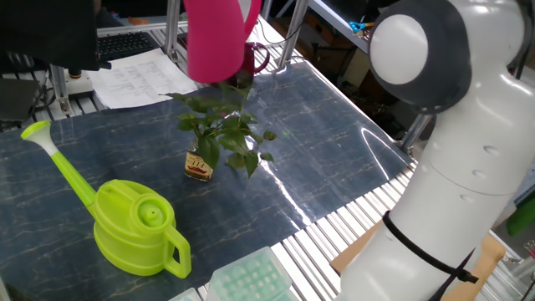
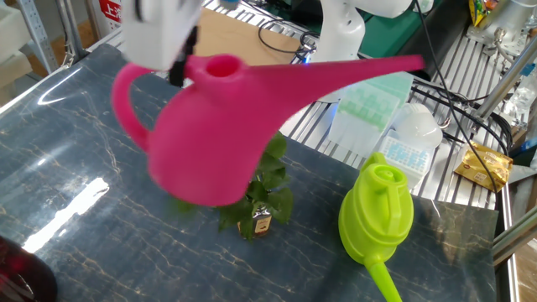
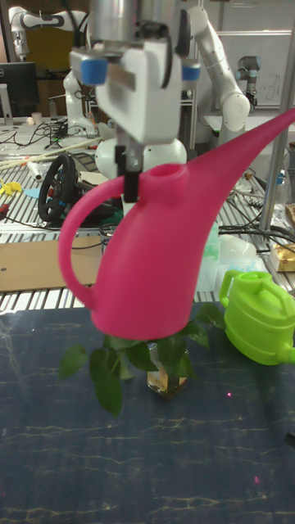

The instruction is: Water the plant

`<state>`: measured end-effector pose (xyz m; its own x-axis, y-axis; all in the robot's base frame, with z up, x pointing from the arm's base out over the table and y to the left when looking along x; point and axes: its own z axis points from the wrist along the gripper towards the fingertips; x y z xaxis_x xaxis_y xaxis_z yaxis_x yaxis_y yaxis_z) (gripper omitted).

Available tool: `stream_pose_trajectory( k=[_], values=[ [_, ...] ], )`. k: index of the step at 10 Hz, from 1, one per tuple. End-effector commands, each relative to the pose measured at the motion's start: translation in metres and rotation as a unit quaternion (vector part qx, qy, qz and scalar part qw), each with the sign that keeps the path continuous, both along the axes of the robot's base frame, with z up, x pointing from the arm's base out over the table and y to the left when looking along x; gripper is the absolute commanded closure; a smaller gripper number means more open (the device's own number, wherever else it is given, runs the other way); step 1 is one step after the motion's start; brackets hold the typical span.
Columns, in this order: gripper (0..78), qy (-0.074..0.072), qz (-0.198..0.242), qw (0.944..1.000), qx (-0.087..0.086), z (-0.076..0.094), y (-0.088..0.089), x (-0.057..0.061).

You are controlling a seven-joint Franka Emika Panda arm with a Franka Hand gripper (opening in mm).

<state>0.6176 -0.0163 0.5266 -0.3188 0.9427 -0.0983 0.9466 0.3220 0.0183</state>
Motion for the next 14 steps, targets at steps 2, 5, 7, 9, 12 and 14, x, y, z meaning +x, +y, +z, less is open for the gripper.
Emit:
stream_pose_trajectory(
  k=[2,5,7,9,12,14],
  values=[
    [76.4,0.003,-0.032,0.9992,0.022,0.017,0.039,-0.027],
    [76.4,0.002,-0.040,0.9986,0.034,0.014,0.055,-0.042],
    [76.4,0.003,-0.040,0.9986,0.034,0.013,0.055,-0.042],
    [76.4,0.004,-0.042,0.9985,0.035,0.013,0.055,-0.044],
    [76.4,0.017,-0.031,0.9988,0.033,0.012,0.055,-0.044],
    [76.4,0.014,0.011,0.9996,0.020,0.012,0.055,-0.044]
  ],
)
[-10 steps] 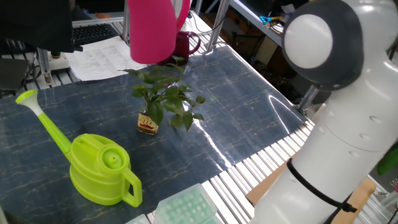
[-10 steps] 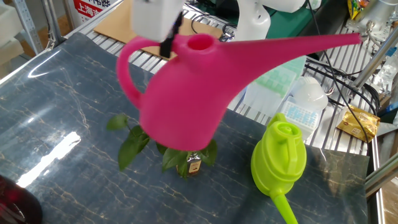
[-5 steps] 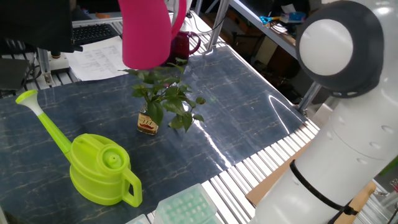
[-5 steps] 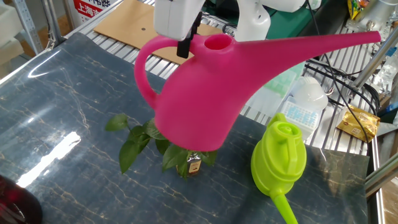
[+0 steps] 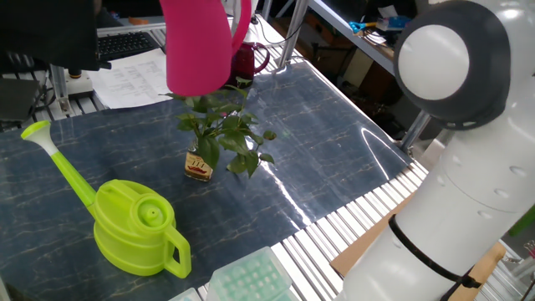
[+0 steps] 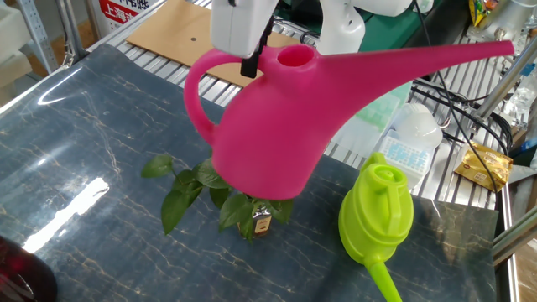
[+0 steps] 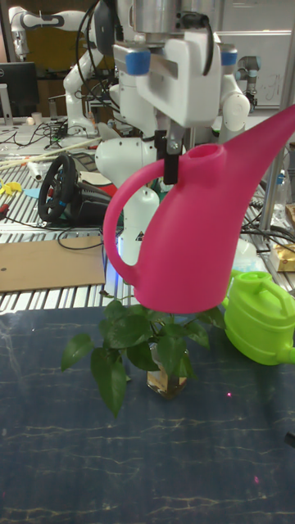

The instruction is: Water the plant

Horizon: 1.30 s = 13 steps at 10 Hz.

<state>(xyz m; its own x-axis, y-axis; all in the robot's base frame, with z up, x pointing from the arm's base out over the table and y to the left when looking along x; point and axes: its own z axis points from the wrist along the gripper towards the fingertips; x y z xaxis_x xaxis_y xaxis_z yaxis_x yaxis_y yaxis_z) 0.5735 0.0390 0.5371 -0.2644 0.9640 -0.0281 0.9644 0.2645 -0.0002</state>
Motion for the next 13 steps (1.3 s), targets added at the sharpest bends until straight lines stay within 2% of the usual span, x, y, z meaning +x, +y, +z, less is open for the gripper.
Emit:
stream_pose_trajectory(
  k=[1,2,3,4,6,7,10,12,13],
  values=[
    [76.4,-0.012,0.063,0.9979,-0.008,0.002,0.000,0.000],
    [76.4,-0.012,0.070,0.9974,-0.007,0.002,0.000,0.000],
    [76.4,-0.012,0.111,0.9938,-0.001,0.002,0.000,0.000],
    [76.4,-0.012,0.117,0.9930,0.005,0.002,0.000,0.000],
    [76.4,-0.010,0.115,0.9933,0.006,0.002,0.000,0.000],
    [76.4,-0.007,0.103,0.9946,0.006,0.004,0.007,-0.002],
    [76.4,0.004,0.062,0.9979,0.018,0.017,0.045,-0.012],
    [76.4,0.005,0.042,0.9990,0.015,0.016,0.073,-0.017],
    [76.4,0.005,0.039,0.9991,0.015,0.016,0.076,-0.018]
  ],
)
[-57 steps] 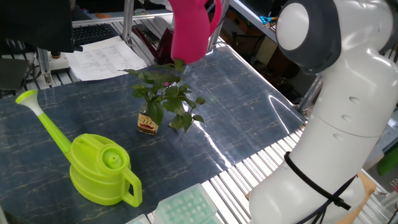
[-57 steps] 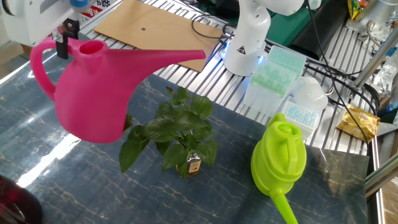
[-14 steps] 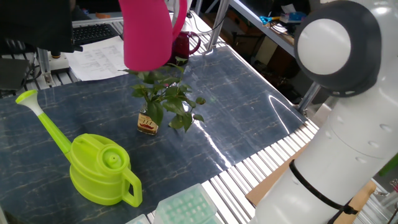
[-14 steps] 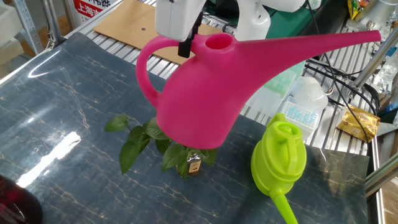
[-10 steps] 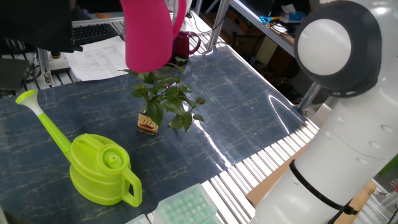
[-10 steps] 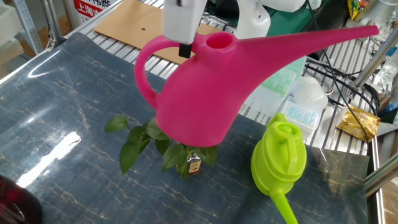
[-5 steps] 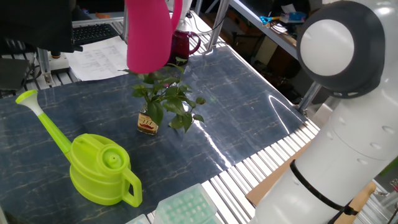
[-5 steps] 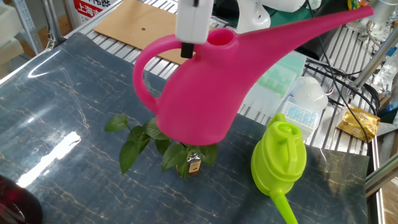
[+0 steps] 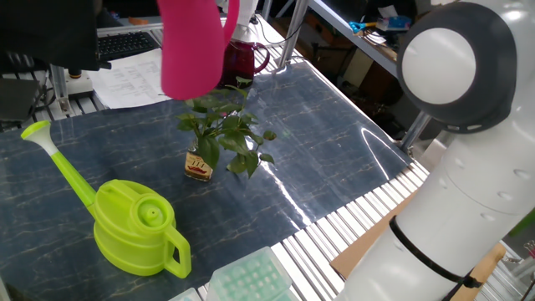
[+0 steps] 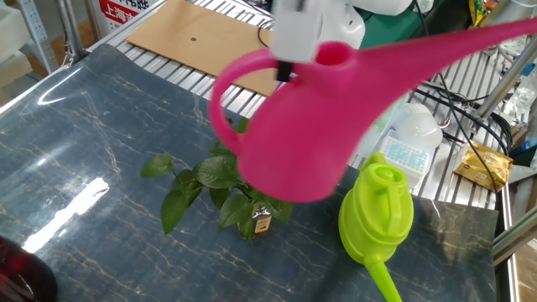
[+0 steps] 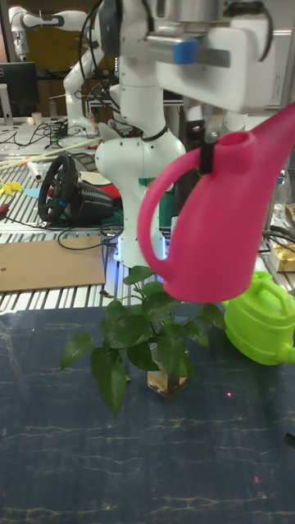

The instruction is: Water the plant

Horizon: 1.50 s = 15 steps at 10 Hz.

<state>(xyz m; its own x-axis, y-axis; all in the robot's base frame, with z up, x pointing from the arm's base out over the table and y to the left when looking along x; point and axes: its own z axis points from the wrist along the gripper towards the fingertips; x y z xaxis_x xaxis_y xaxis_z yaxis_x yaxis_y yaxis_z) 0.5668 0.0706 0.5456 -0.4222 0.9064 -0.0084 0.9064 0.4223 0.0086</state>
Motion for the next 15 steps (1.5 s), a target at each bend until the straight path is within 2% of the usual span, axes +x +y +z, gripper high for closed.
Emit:
stream_pose_trajectory(
  k=[1,2,3,4,6,7,8,9,10,11,13,14,15],
  values=[
    [76.4,0.007,-0.059,0.9982,0.008,0.002,0.062,-0.013],
    [76.4,0.006,-0.071,0.9974,0.008,-0.003,0.077,-0.014],
    [76.4,0.005,-0.073,0.9973,0.008,-0.004,0.079,-0.014],
    [76.4,0.002,-0.094,0.9955,0.011,-0.016,0.100,-0.016],
    [76.4,-0.004,-0.110,0.9938,0.012,-0.030,0.117,-0.017],
    [76.4,-0.004,-0.111,0.9937,0.013,-0.031,0.117,-0.017],
    [76.4,-0.008,-0.114,0.9934,0.013,-0.039,0.121,-0.016],
    [76.4,-0.018,-0.117,0.9928,0.015,-0.052,0.127,-0.014],
    [76.4,-0.020,-0.118,0.9927,0.011,-0.060,0.130,-0.013],
    [76.4,-0.020,-0.118,0.9927,0.011,-0.060,0.130,-0.013],
    [76.4,-0.028,-0.117,0.9928,0.002,-0.084,0.137,-0.011],
    [76.4,-0.031,-0.116,0.9928,0.002,-0.088,0.138,-0.010],
    [76.4,-0.040,-0.112,0.9928,0.002,-0.103,0.138,-0.008]
  ],
)
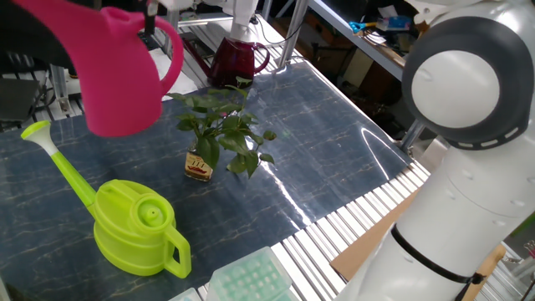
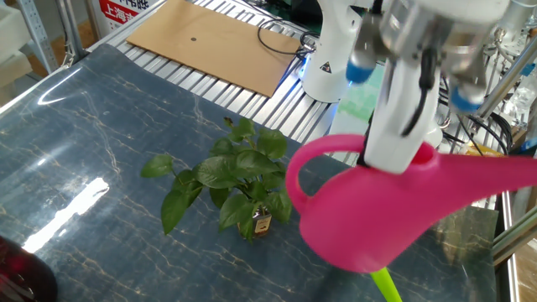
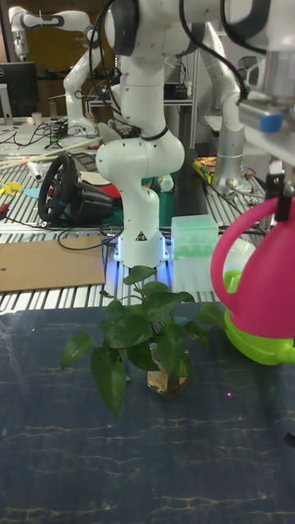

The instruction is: Water the plant

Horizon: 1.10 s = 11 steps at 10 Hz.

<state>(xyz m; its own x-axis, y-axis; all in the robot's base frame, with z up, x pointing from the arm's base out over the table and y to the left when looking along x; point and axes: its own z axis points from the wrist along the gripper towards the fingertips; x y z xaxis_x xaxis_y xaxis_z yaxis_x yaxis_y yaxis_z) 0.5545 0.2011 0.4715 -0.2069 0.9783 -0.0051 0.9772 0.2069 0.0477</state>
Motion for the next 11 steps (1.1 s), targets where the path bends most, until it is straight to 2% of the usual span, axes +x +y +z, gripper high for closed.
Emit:
stream_pose_trajectory(
  k=[1,2,7,10,11],
  values=[
    [76.4,-0.022,0.004,0.9997,-0.008,-0.036,0.007,0.005],
    [76.4,-0.022,0.008,0.9997,-0.002,-0.038,0.006,0.005],
    [76.4,-0.022,0.004,0.9997,-0.008,-0.037,0.007,0.003],
    [76.4,-0.024,0.002,0.9997,-0.007,-0.035,0.010,-0.001],
    [76.4,-0.024,0.000,0.9997,-0.004,-0.029,0.015,-0.006]
  ],
)
